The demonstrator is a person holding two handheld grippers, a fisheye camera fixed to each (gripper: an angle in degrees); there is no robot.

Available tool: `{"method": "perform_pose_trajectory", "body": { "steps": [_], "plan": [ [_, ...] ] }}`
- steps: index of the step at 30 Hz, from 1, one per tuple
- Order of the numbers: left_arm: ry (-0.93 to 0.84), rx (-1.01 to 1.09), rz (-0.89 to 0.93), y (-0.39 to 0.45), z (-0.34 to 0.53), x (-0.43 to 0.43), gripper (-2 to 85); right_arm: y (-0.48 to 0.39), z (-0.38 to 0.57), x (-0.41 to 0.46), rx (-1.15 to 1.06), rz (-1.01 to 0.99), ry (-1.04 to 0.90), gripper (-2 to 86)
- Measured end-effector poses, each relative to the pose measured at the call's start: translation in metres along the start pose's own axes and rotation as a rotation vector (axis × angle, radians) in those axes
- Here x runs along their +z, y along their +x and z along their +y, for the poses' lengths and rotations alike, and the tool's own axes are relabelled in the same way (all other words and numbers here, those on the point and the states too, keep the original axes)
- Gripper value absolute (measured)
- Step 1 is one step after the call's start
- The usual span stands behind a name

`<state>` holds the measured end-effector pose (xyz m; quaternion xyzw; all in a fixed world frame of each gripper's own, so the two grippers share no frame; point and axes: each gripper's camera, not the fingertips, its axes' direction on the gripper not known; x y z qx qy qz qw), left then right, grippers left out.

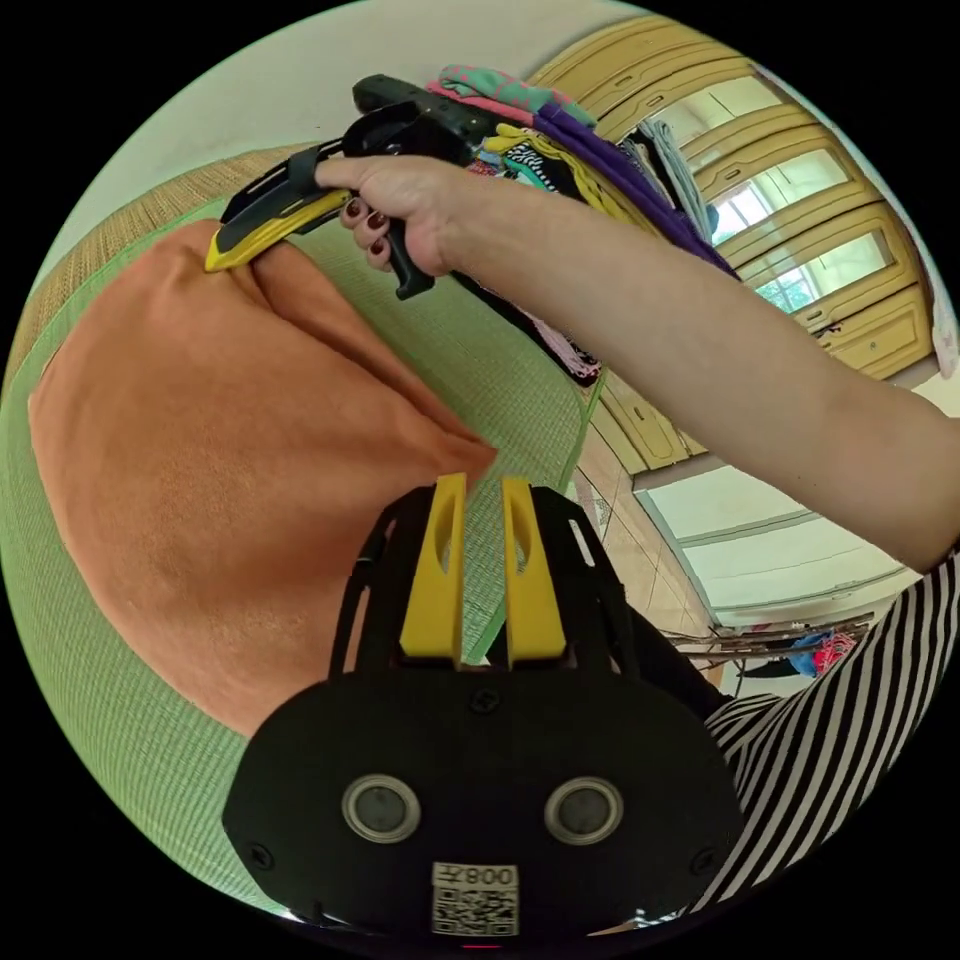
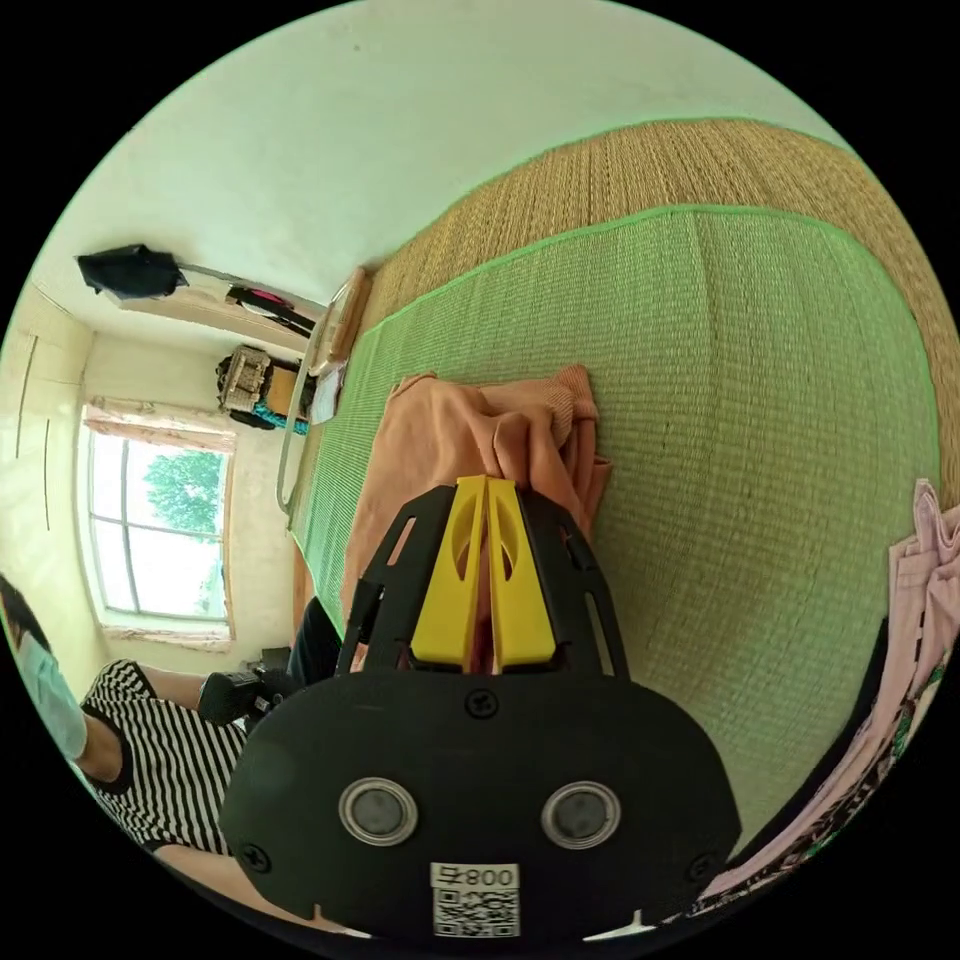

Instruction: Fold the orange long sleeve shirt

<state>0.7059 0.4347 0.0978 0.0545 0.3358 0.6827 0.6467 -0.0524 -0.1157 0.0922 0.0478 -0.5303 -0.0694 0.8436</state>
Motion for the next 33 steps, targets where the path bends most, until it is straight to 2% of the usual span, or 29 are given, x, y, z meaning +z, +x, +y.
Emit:
{"method": "perform_pose_trajectory", "body": {
  "steps": [3,7,10,13,15,18,21,24,26,28,33],
  "plan": [
    [0.094,0.002,-0.004,0.005,0.019,-0.030,5.8,-0.019,0.026,-0.020,-0.040,0.036,0.042,0.1],
    [0.175,-0.148,-0.165,-0.025,0.058,-0.067,3.5,-0.069,0.095,-0.044,-0.169,0.028,0.049,0.1],
    [0.145,-0.272,-0.170,-0.058,0.078,-0.067,1.9,-0.101,0.153,-0.030,-0.208,0.062,-0.009,0.2],
    [0.139,-0.298,-0.122,-0.074,0.085,-0.058,1.1,-0.106,0.197,0.004,-0.154,0.160,-0.113,0.3],
    [0.122,-0.315,-0.104,-0.074,0.085,-0.059,1.1,-0.104,0.213,0.012,-0.118,0.146,-0.137,0.4],
    [0.097,-0.264,-0.157,-0.054,0.083,-0.070,2.4,-0.114,0.232,-0.019,-0.088,0.076,-0.002,0.7],
    [0.070,-0.149,-0.173,-0.026,0.088,-0.070,6.6,-0.117,0.252,-0.040,-0.049,0.119,0.086,1.7],
    [-0.026,-0.060,-0.281,-0.004,0.093,-0.055,8.3,-0.118,0.270,-0.040,0.007,0.204,0.068,4.6],
    [-0.068,-0.001,-0.420,0.009,0.095,-0.046,7.3,-0.125,0.278,-0.037,0.007,0.231,0.057,6.1],
    [-0.106,0.026,-0.472,0.014,0.094,-0.042,5.6,-0.130,0.283,-0.030,0.007,0.249,0.039,6.4],
    [-0.061,0.006,-0.418,0.020,0.103,-0.063,2.4,-0.156,0.284,-0.041,-0.017,0.231,0.041,3.8]
  ]
}}
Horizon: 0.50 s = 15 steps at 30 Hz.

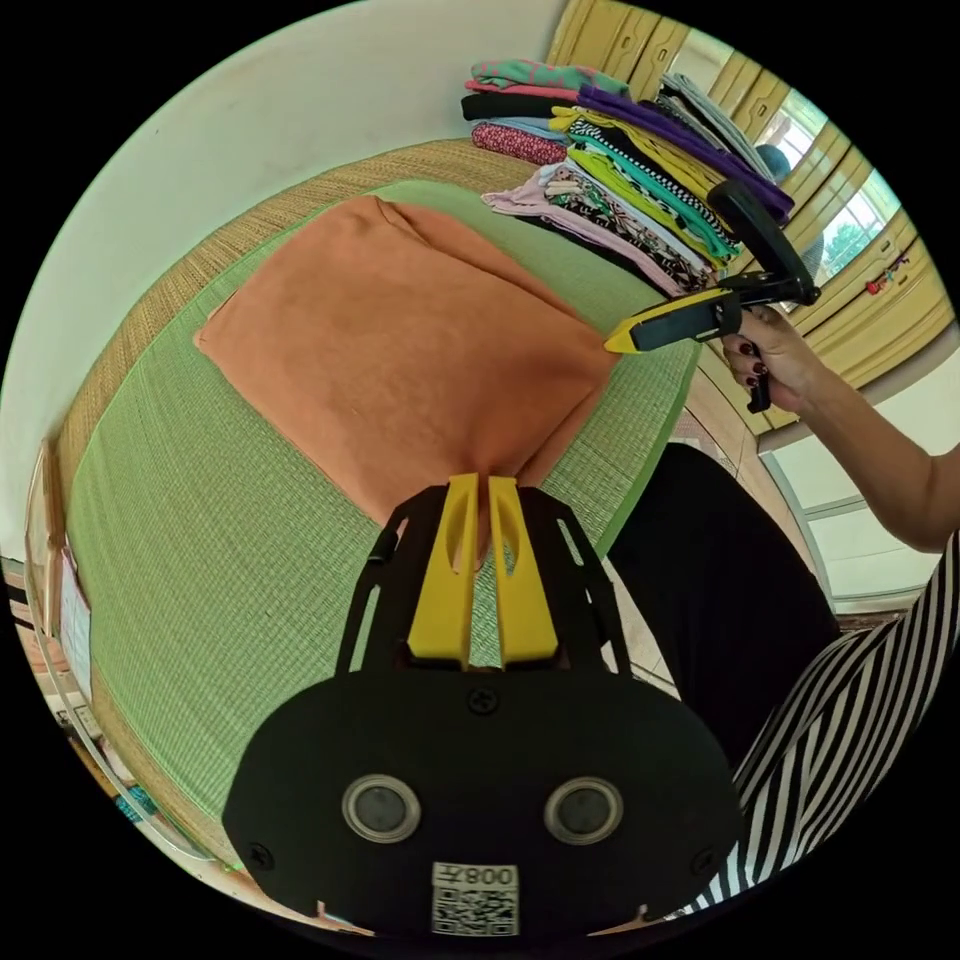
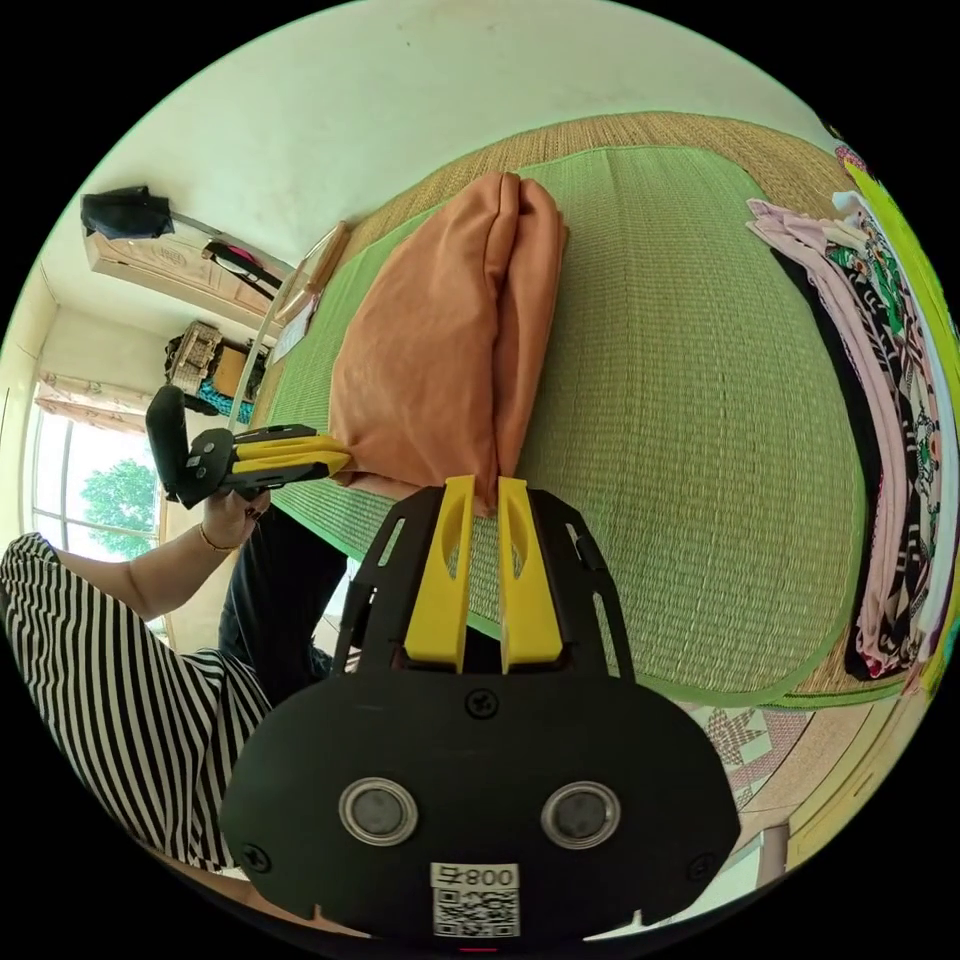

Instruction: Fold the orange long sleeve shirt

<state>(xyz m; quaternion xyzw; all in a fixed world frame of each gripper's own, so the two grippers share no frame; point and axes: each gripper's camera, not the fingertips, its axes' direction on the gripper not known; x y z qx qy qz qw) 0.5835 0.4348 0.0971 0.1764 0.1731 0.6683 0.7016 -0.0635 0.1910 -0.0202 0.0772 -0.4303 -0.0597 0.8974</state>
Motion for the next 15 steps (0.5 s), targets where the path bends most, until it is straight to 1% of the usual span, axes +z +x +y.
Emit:
{"method": "perform_pose_trajectory", "body": {
  "steps": [3,7,9,11,15],
  "plan": [
    [0.059,-0.034,0.003,-0.002,0.017,-0.021,1.8,-0.016,0.007,-0.008,-0.027,0.001,0.004,2.5],
    [-0.011,-0.081,0.022,-0.009,0.027,-0.002,1.8,-0.006,0.011,0.018,0.055,-0.045,-0.048,1.9],
    [-0.015,-0.107,0.059,-0.015,0.027,-0.004,1.9,-0.007,0.014,0.009,0.074,-0.084,-0.013,1.7],
    [0.024,-0.089,0.100,-0.017,0.032,-0.021,2.1,-0.014,0.020,-0.005,0.073,-0.089,0.030,1.5],
    [0.092,-0.091,0.101,-0.020,0.048,-0.042,1.8,-0.038,0.028,-0.031,0.056,-0.033,0.111,0.7]
  ]
}}
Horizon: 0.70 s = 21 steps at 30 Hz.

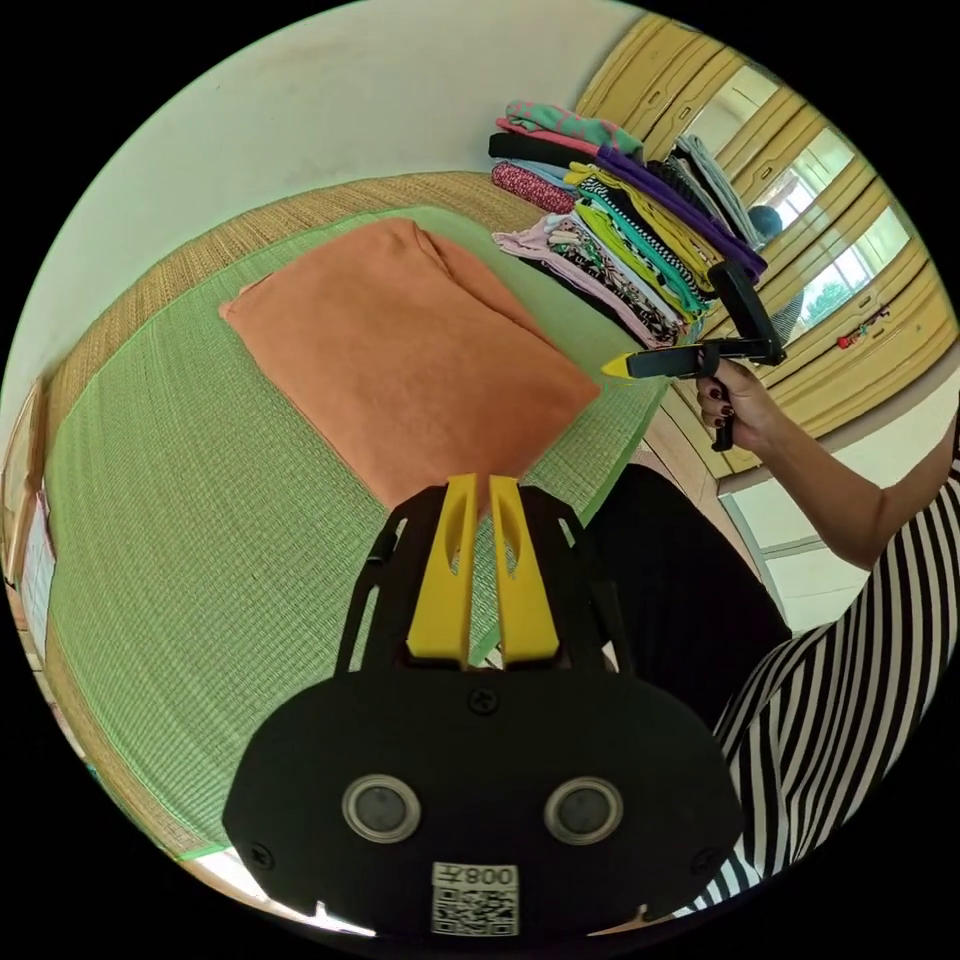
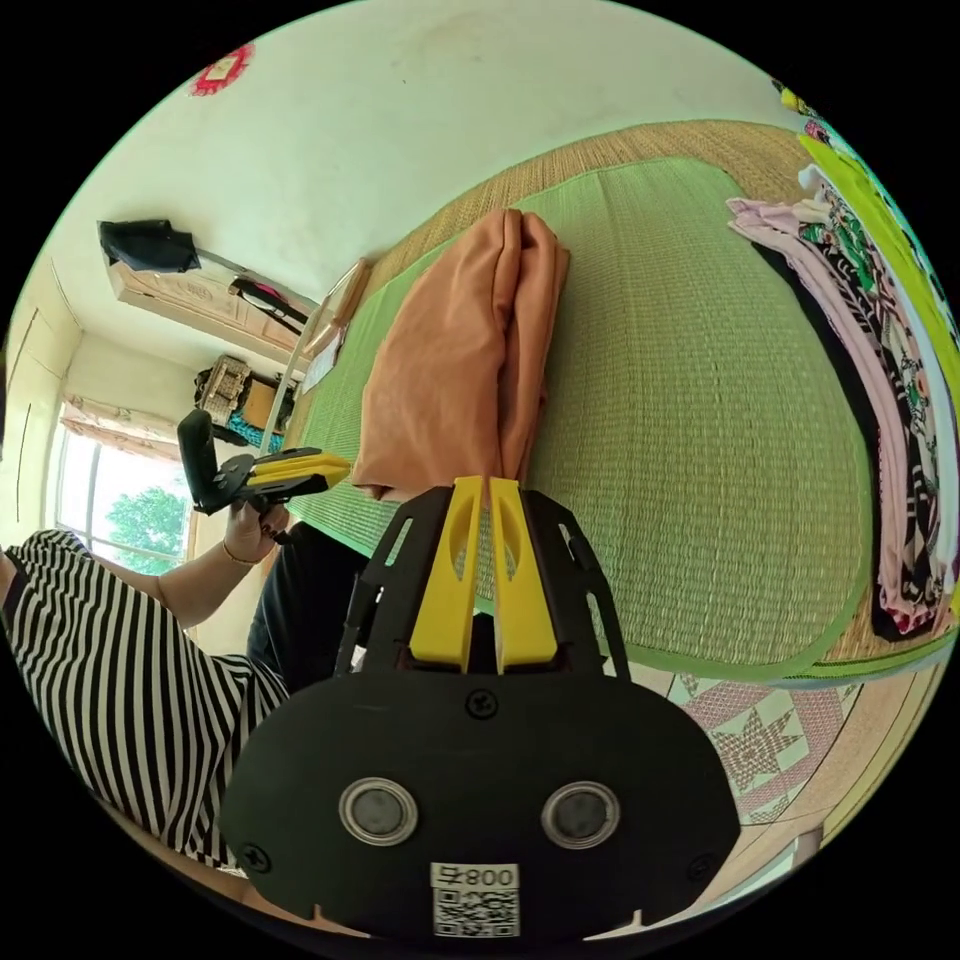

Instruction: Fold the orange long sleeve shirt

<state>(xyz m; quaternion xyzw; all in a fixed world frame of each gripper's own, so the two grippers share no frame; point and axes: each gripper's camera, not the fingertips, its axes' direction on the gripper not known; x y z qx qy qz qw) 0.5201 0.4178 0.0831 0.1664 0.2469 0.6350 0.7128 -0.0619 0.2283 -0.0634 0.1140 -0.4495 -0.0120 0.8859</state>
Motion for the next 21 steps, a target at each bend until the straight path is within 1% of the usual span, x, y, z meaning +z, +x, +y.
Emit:
{"method": "perform_pose_trajectory", "body": {
  "steps": [3,4,5,7,9,12,13,16,18,21],
  "plan": [
    [-0.031,-0.070,0.010,-0.014,0.011,0.006,1.1,-0.024,-0.002,0.007,-0.045,-0.007,0.008,0.3],
    [-0.072,-0.093,0.010,-0.019,0.016,0.015,0.8,-0.032,-0.006,0.018,-0.064,0.004,-0.024,0.2],
    [-0.072,-0.115,0.015,-0.024,0.021,0.020,0.6,-0.036,-0.008,0.026,-0.071,0.016,-0.046,0.2],
    [-0.068,-0.138,0.044,-0.030,0.022,0.016,0.4,-0.048,-0.012,0.057,-0.108,0.103,-0.148,0.1],
    [-0.063,-0.124,0.054,-0.031,0.021,0.006,0.3,-0.058,-0.011,0.063,-0.121,0.138,-0.156,0.1],
    [0.012,-0.104,0.032,-0.032,0.024,-0.014,0.2,-0.070,-0.008,0.065,-0.148,0.162,-0.150,0.1],
    [0.008,-0.106,0.032,-0.036,0.025,-0.013,0.2,-0.073,-0.006,0.067,-0.150,0.162,-0.149,0.1],
    [-0.076,-0.109,0.025,-0.046,0.033,0.008,0.1,-0.082,-0.006,0.073,-0.163,0.173,-0.168,0.1],
    [-0.052,-0.107,0.018,-0.049,0.039,0.008,0.0,-0.090,-0.005,0.076,-0.181,0.196,-0.178,0.1],
    [-0.062,-0.106,0.026,-0.056,0.043,0.004,0.0,-0.100,-0.006,0.077,-0.200,0.209,-0.198,0.1]
  ]
}}
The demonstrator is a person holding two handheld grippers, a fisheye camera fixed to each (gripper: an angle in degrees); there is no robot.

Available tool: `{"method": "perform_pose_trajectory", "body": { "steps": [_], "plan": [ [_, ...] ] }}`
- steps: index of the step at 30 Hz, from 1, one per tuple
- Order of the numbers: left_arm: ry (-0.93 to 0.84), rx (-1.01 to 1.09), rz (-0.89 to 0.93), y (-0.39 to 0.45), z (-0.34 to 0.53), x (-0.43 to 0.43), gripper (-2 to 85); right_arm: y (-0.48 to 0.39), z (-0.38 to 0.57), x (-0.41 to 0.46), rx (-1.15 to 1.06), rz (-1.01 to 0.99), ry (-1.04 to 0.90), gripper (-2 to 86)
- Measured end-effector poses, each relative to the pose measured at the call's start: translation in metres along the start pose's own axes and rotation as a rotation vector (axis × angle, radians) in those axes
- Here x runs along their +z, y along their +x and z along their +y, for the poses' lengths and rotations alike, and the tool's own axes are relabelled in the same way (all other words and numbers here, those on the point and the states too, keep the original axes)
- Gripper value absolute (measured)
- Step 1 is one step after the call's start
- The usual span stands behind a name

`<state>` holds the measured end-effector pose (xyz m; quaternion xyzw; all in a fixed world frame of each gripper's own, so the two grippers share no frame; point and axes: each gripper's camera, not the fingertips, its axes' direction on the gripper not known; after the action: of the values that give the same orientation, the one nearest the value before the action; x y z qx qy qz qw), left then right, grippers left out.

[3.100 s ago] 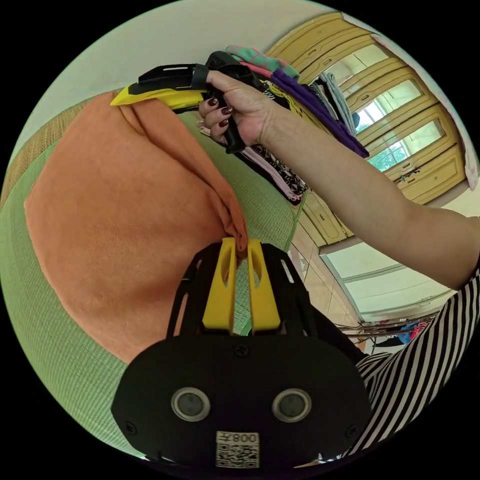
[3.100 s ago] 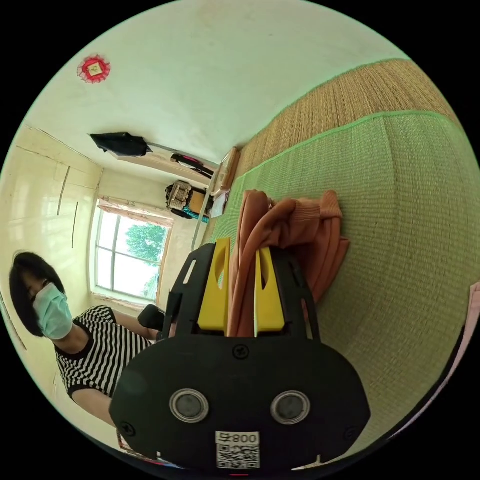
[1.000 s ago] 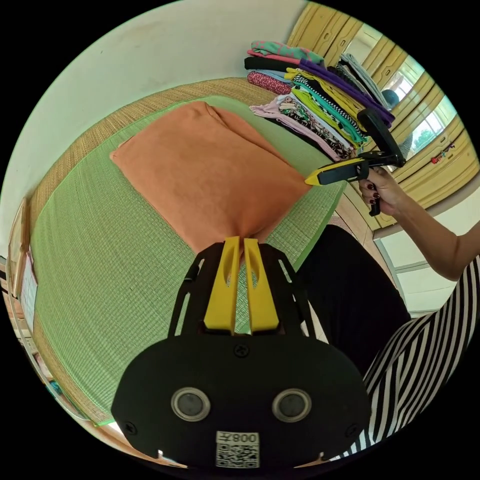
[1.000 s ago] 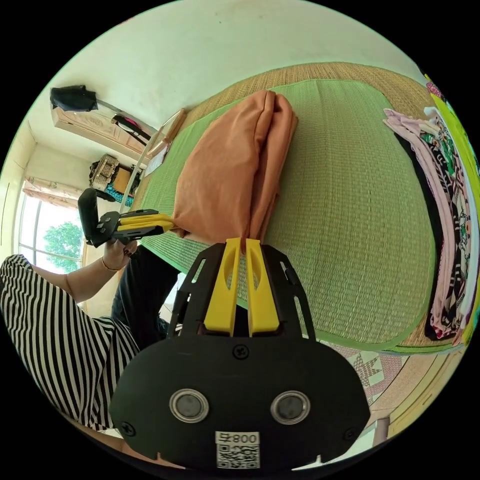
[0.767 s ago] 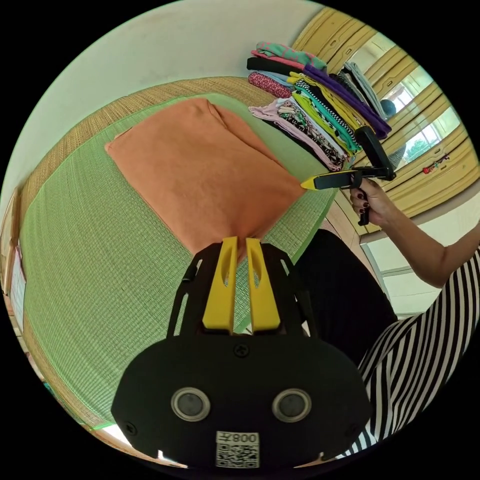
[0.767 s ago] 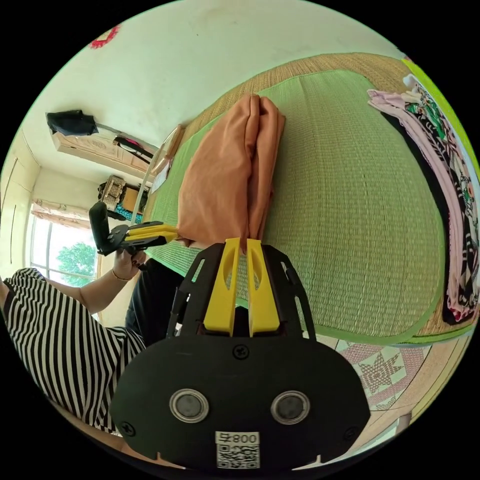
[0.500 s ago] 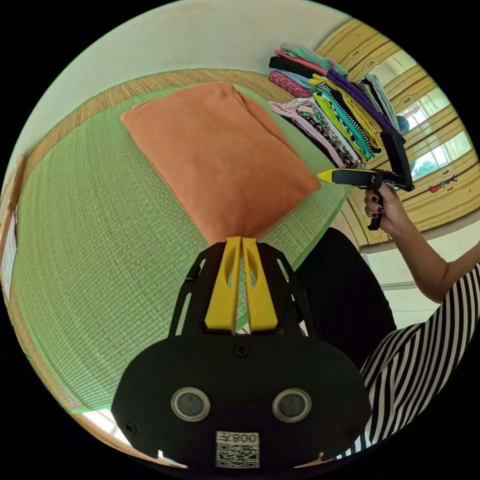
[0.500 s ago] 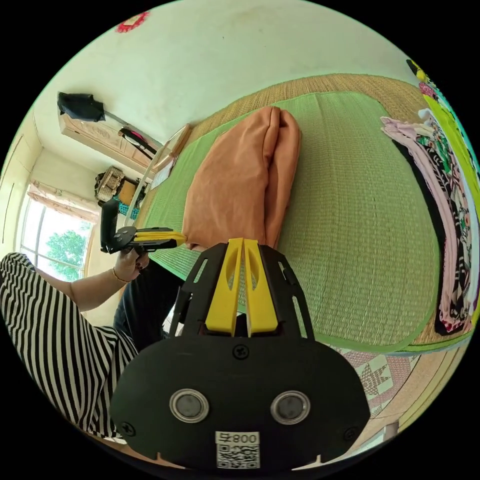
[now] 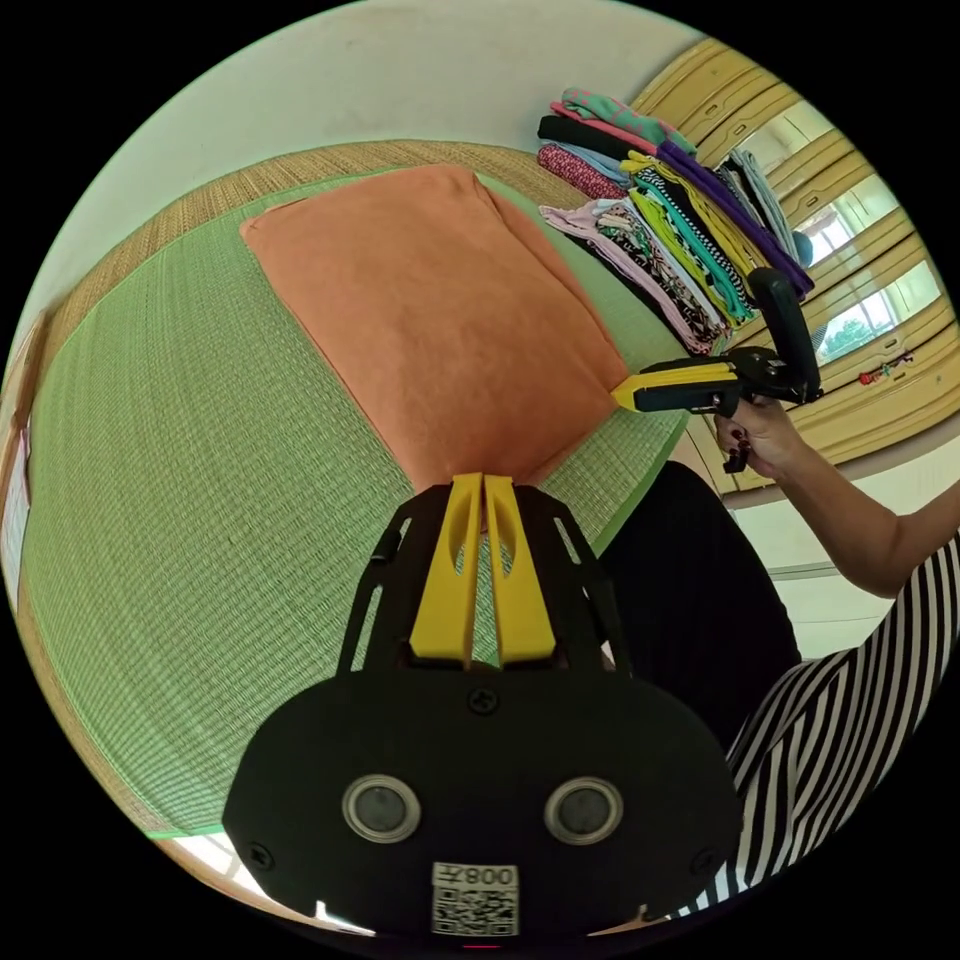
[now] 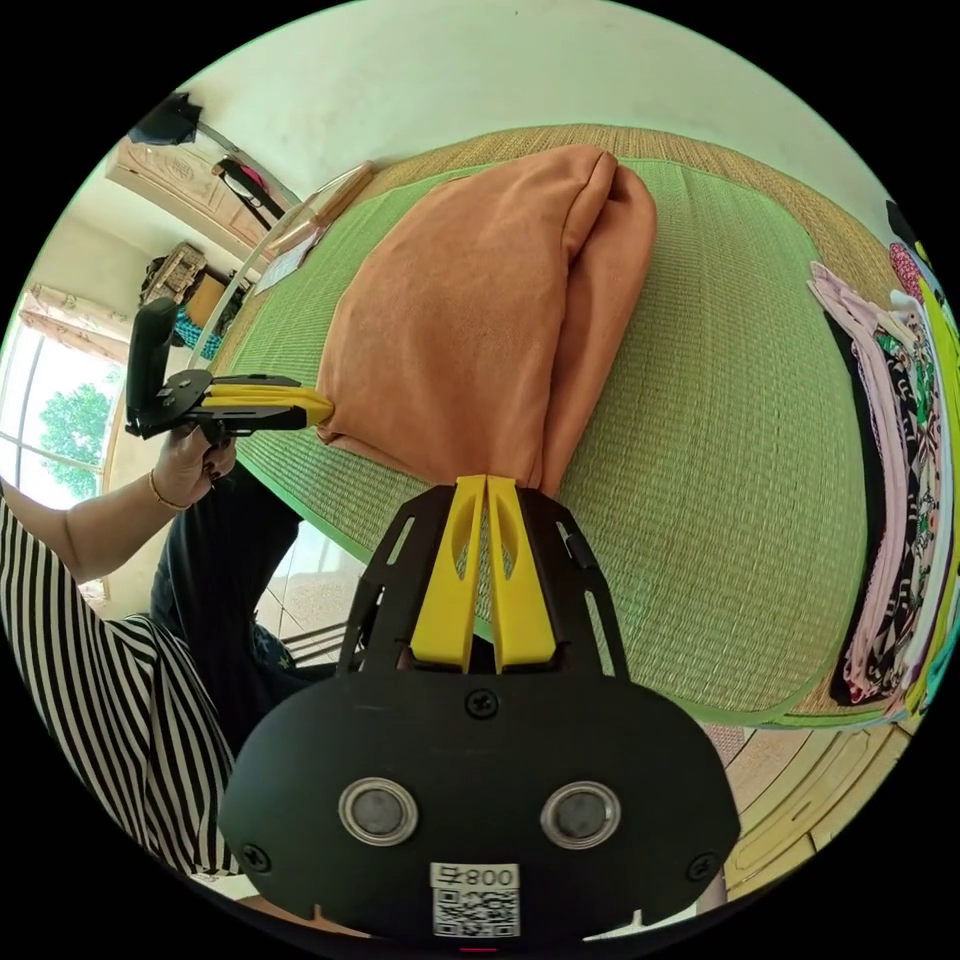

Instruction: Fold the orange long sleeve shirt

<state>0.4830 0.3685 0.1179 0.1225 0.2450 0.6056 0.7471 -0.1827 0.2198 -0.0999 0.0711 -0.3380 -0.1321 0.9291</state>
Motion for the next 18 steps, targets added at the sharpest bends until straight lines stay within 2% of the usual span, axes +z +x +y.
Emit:
{"method": "perform_pose_trajectory", "body": {
  "steps": [2,4,9,12,15,18],
  "plan": [
    [-0.001,-0.007,0.065,-0.010,0.001,-0.012,0.0,-0.003,-0.004,-0.009,0.006,-0.019,-0.004,0.1],
    [0.067,-0.001,0.122,-0.017,0.001,-0.029,0.1,-0.011,-0.006,-0.033,0.003,-0.046,0.088,0.1],
    [0.223,0.036,0.081,-0.035,-0.017,-0.064,0.2,-0.036,-0.039,-0.050,-0.069,-0.040,0.199,0.1],
    [0.216,0.005,0.038,-0.058,-0.037,-0.056,0.2,-0.048,-0.075,-0.024,-0.113,-0.051,0.171,0.1],
    [0.138,-0.027,0.049,-0.081,-0.044,-0.033,0.2,-0.046,-0.096,0.027,-0.084,-0.019,0.027,0.1],
    [0.186,-0.028,0.087,-0.096,-0.032,-0.032,0.1,-0.042,-0.090,0.025,-0.054,-0.055,0.055,0.1]
  ]
}}
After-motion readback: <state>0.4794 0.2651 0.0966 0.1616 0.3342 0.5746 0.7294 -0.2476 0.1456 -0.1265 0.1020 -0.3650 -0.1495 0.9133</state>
